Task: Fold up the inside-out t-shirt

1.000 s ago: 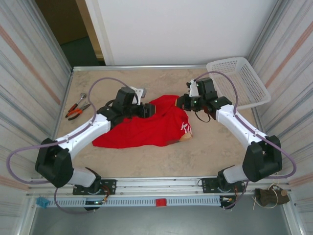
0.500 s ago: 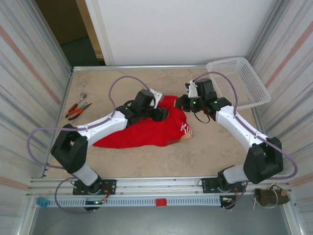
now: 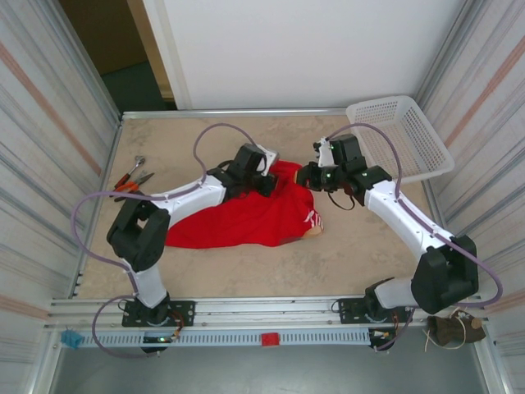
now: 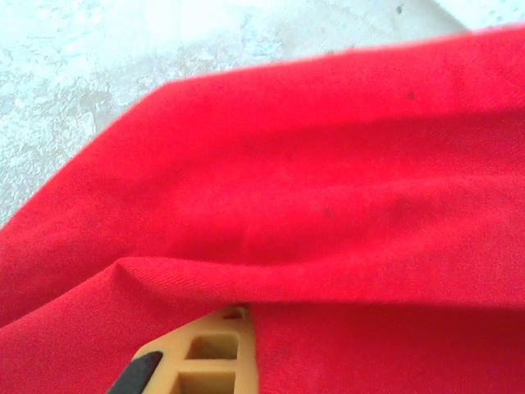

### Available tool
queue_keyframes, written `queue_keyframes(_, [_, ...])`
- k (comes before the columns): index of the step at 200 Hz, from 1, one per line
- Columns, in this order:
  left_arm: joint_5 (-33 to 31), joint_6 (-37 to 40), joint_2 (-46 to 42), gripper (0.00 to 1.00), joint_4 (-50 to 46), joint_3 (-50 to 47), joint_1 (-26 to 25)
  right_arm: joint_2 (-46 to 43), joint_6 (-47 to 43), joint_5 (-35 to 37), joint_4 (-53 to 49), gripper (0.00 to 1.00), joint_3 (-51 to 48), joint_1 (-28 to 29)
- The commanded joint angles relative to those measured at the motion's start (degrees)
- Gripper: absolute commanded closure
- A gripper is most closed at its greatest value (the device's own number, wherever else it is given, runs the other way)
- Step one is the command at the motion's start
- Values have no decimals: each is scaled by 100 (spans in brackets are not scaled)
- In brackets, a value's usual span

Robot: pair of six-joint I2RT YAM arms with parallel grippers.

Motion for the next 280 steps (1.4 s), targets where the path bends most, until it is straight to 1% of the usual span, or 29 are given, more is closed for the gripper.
queue_keyframes(1, [1774, -233, -529, 100, 92, 147, 456, 192, -46, 517, -60, 80, -47, -221])
queue_keyframes(6, [2084, -298, -591, 100, 51, 158, 543, 294, -62, 589, -74, 63, -32, -272])
queue_keyframes(7, [2157, -313, -598, 100, 43, 159, 561, 303, -68, 600, -76, 61, -30, -281])
queue_keyframes(11, [2429, -373, -644, 100, 23, 168, 625, 367, -89, 635, -93, 49, -9, -298])
queue_keyframes(16, [2701, -473, -700, 100, 9, 167, 700, 448, -107, 671, -146, 41, 34, -314])
queue_keyframes(20, [2923, -544, -756, 100, 42, 141, 753, 484, -117, 686, -192, 39, 77, -320])
queue_keyframes(32, [3471, -788, -917, 100, 191, 66, 886, 455, -112, 681, -228, 36, 126, -253])
queue_keyframes(47, [3914, -1048, -1088, 100, 374, -21, 997, 212, -66, 864, -294, 35, 146, -30])
queue_keyframes(61, [4070, -1177, -1187, 100, 373, -28, 1059, -119, -84, 1282, -448, 34, 175, 331])
queue_keyframes(73, [4138, -1289, -1234, 100, 351, -26, 1073, -381, -120, 1654, -513, 30, 182, 703])
queue_keyframes(86, [4242, -1336, -1278, 100, 328, 2, 1088, -495, -157, 2077, -525, 25, 198, 1087])
queue_keyframes(93, [4276, -1339, -1304, 100, 327, 10, 1087, -474, -192, 2271, -536, 24, 232, 1245])
queue_keyframes(106, [4345, -1320, -1342, 100, 300, 58, 1087, -333, -240, 2514, -494, 23, 317, 1381])
queue_keyframes(130, [4430, -1296, -1386, 100, 260, 90, 1088, 66, -321, 2565, -385, 24, 574, 1397])
queue_keyframes(151, [4493, -1294, -1456, 100, 262, 57, 1079, 388, -406, 2736, -308, 28, 750, 1354])
queue_keyframes(167, [4530, -1337, -1517, 100, 311, 12, 1077, 595, -430, 2656, -230, 32, 794, 1286])
queue_keyframes(185, [4552, -1366, -1560, 100, 369, 7, 1077, 772, -432, 2638, -174, 39, 719, 1247])
queue_keyframes(197, [4603, -1391, -1573, 100, 383, 28, 1075, 837, -385, 2619, -16, 41, 583, 1191])
queue_keyframes(211, [4672, -1436, -1573, 100, 419, 61, 1079, 966, -328, 2483, 141, 40, 536, 1120])
queue_keyframes(230, [4717, -1463, -1539, 100, 461, 91, 1075, 1275, -391, 2214, 252, 32, 757, 1088])
queue_keyframes(238, [4723, -1464, -1509, 100, 457, 114, 1083, 1426, -451, 2096, 261, 32, 889, 1081])
queue_keyframes(245, [4719, -1462, -1479, 100, 457, 125, 1088, 1515, -507, 1920, 316, 34, 961, 1050])
queue_keyframes(249, [4711, -1466, -1456, 100, 460, 132, 1088, 1561, -533, 1785, 356, 38, 987, 1032])
queue_keyframes(252, [4702, -1458, -1444, 100, 463, 133, 1093, 1586, -552, 1664, 386, 44, 1006, 1010])
queue_keyframes(256, [4683, -1466, -1434, 100, 458, 131, 1110, 1602, -577, 1484, 427, 52, 1017, 971])
queue_keyframes(262, [4656, -1475, -1416, 100, 484, 103, 1142, 1596, -611, 1217, 490, 70, 1005, 910])
queue_keyframes(267, [4619, -1496, -1406, 100, 512, 68, 1177, 1563, -623, 1028, 528, 81, 974, 856])
queue_keyframes(277, [4544, -1552, -1397, 100, 606, -30, 1292, 1391, -648, 626, 615, 99, 851, 711])
queue_keyframes(280, [4516, -1572, -1393, 100, 633, -59, 1331, 1333, -649, 490, 650, 100, 798, 654])
